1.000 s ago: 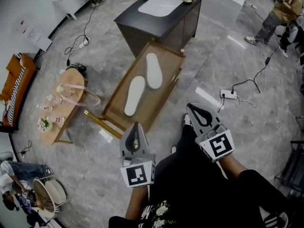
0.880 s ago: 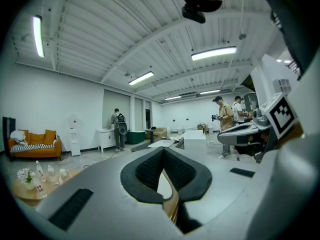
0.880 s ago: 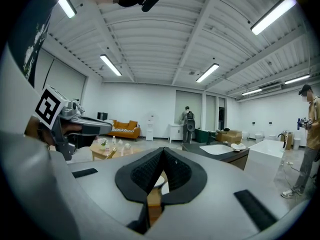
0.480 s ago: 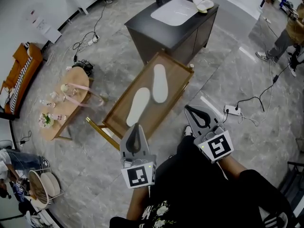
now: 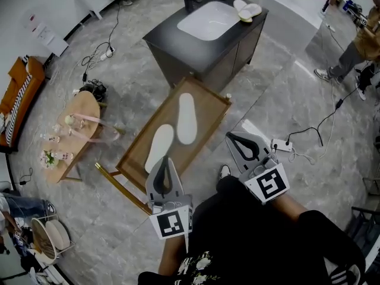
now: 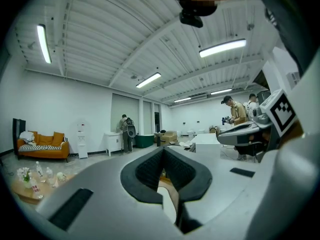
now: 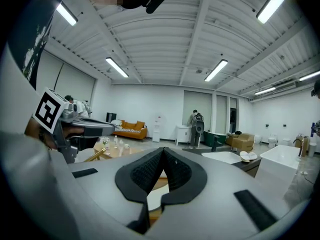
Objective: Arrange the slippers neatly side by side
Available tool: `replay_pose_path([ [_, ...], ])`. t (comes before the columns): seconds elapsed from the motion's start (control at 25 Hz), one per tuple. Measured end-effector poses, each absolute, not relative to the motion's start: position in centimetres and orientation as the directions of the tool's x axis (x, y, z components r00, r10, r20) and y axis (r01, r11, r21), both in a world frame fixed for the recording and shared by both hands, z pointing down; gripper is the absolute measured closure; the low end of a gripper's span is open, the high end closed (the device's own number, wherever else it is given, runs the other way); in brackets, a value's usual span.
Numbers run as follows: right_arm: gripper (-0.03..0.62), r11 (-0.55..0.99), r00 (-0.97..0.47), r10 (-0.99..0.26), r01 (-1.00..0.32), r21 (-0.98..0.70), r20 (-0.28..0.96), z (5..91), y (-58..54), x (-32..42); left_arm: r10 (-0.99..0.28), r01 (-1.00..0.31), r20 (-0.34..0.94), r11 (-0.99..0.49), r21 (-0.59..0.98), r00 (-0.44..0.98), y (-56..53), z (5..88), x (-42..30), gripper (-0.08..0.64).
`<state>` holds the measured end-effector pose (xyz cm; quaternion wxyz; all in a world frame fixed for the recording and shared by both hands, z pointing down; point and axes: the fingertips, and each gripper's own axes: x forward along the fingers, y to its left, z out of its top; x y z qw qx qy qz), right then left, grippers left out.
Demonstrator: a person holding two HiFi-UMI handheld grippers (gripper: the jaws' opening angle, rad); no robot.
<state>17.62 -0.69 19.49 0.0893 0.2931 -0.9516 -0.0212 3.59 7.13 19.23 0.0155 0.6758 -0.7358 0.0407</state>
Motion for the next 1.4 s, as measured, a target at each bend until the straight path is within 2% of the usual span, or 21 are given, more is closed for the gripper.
replay_pose_path([
  [0.32,0.595,0.882,-0.867,-0.470,-0.462,0.088,0.164,19.4,-4.8,17.5,-0.974,-0.978,0.099,0.198,-0.063,-0.203,5.4,18.5,3.9,0.560],
  [0.52,0.595,0.923,-0.909,-0.386,-0.382,0.052,0.157,20.0,-4.9,15.3,-0.943,-0.955,0.155,0.289,-0.063,-0.295,7.0,19.7,3.0,0.560],
  [1.12,0.595,0.941,-0.925,-0.334,-0.339,0.001,0.181,22.0,-5.7,13.3,-0.925,-0.947,0.205,0.313,-0.074,-0.321,6.4,21.4,2.4,0.560],
  [1.4,0.595,0.960,-0.943,-0.268,-0.279,-0.025,0.199,22.7,-5.6,10.4,-0.904,-0.933,0.232,0.350,-0.083,-0.360,6.8,21.7,1.0,0.560],
])
